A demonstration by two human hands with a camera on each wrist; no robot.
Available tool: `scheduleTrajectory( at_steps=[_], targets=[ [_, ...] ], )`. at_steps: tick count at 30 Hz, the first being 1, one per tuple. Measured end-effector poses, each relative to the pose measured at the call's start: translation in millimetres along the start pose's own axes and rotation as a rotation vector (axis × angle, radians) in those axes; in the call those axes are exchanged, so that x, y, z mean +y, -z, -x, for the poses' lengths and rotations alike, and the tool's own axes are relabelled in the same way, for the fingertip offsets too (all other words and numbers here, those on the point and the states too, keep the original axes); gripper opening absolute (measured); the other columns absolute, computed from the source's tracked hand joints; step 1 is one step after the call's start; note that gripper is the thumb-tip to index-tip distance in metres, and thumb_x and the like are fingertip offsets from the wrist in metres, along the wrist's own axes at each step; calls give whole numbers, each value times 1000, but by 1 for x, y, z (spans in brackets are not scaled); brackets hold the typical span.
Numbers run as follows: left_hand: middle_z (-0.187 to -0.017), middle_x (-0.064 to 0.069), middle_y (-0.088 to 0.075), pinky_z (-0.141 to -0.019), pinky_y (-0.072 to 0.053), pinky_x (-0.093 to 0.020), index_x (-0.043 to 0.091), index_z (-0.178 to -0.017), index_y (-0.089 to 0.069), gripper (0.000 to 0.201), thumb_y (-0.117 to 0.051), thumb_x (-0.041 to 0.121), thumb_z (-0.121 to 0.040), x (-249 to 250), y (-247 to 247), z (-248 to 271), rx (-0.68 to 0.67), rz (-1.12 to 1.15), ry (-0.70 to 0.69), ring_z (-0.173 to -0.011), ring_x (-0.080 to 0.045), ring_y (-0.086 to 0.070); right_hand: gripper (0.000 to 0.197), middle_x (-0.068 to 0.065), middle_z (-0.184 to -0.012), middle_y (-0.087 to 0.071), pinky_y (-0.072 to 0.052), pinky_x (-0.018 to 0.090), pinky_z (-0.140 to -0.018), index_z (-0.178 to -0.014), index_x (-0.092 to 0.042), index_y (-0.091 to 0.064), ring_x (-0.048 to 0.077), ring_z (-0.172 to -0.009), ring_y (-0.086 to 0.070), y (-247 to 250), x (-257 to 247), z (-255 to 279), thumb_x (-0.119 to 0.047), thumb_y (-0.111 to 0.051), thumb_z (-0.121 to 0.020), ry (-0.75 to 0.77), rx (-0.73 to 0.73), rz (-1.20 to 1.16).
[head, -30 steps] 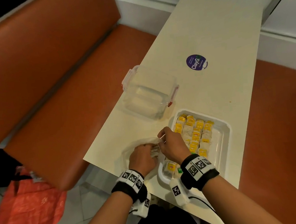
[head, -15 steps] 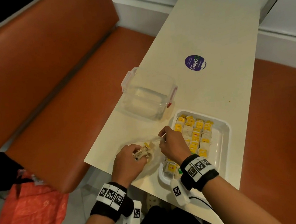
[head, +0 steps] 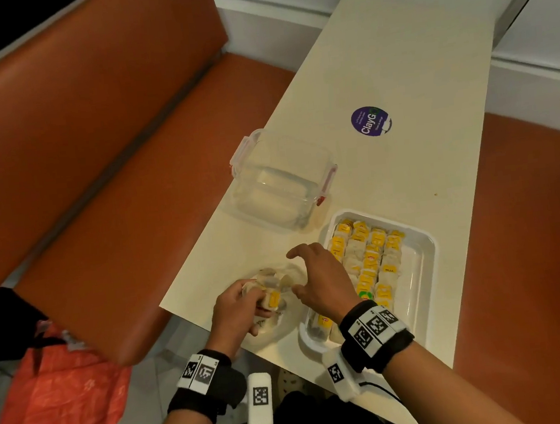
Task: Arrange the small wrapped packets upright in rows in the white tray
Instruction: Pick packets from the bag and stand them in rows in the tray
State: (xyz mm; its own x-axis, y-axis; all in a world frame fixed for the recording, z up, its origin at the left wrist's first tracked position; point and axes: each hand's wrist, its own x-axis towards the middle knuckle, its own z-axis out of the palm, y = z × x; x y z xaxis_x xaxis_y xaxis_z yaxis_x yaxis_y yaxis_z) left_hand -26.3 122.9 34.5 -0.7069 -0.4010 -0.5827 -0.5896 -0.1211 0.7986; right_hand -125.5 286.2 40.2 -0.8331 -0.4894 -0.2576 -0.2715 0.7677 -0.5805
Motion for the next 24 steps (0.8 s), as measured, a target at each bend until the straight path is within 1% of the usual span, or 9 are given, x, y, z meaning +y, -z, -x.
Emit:
scheduleTrajectory(
  at_steps=[2, 5, 9, 11, 14, 18, 20, 22, 24],
  targets=[
    [-88, -15, -77, -44, -34, -26, 8, -101, -73, 17, -57, 9, -96, -3, 5, 0, -25, 45, 23, -70, -28, -71, 54, -2, -123, -56, -45, 29, -85, -130, -31, -58, 17, -108, -56, 6, -5, 4, -12, -73, -81, 79, -13, -60],
    [-83, -18, -69, -47, -28, -27, 0, -97, -68, 17, -54, 7, -92, -9, 13, 0, -83, 129, 42, -68, -26, -61, 57, -4, -123, -60, -53, 29, -82, -133, -33, -60, 13, -98, -63, 14, -14, 11, -12, -75, -82, 151, -160, -203],
    [-82, -12, -59, -45, -22, -27, 9, -91, -68, 17, -53, 10, -82, -11, 19, 2, -185, 280, 45, -63, -17, -49, 78, -7, -139, -55, -59, 30, -89, -146, -46, -49, 12, -114, -63, 19, -19, 15, -24, -87, -81, 79, -388, -402],
    [-79, -8, -57, -45, -19, -27, 12, -91, -65, 22, -56, 16, -71, -8, 20, 5, -211, 345, 82, -60, -14, -45, 80, -3, -138, -54, -60, 28, -88, -146, -47, -50, 12, -112, -66, 21, -21, 16, -19, -88, -81, 38, -453, -536],
    [-77, -7, -56, -42, -22, -23, 15, -86, -69, 26, -55, 17, -64, -5, 19, 7, -220, 431, 122, -57, -14, -41, 70, -2, -125, -61, -63, 31, -85, -140, -35, -60, 12, -95, -70, 22, -27, 20, -3, -84, -83, 2, -413, -724],
    [-91, -19, -64, -51, -38, -26, 3, -104, -72, 45, -45, 13, -69, -4, 16, 7, -228, 559, 195, -64, -23, -53, 62, 0, -124, -65, -63, 35, -89, -133, -35, -66, 8, -88, -70, 23, -28, 20, 4, -76, -87, 96, -407, -654],
    [-90, -21, -61, -49, -28, -25, 1, -96, -68, 38, -40, 10, -71, -4, 14, 6, -212, 608, 236, -59, -23, -50, 55, -4, -122, -68, -60, 27, -88, -128, -36, -70, 2, -84, -69, 26, -29, 20, 3, -72, -90, 142, -389, -553],
    [-85, -19, -57, -54, -19, -29, 2, -86, -66, 32, -38, 9, -71, -4, 12, 5, -202, 633, 267, -54, -21, -47, 40, -8, -111, -72, -55, 19, -80, -119, -32, -75, 0, -78, -67, 28, -32, 21, -4, -75, -91, 153, -323, -491],
    [-80, -16, -53, -58, -24, -33, 2, -90, -61, 31, -38, 9, -71, 0, 6, 7, -232, 682, 296, -54, -22, -47, 25, -8, -102, -77, -53, 16, -74, -110, -25, -79, 4, -77, -69, 29, -33, 21, -12, -81, -89, 146, -256, -469]
  ],
)
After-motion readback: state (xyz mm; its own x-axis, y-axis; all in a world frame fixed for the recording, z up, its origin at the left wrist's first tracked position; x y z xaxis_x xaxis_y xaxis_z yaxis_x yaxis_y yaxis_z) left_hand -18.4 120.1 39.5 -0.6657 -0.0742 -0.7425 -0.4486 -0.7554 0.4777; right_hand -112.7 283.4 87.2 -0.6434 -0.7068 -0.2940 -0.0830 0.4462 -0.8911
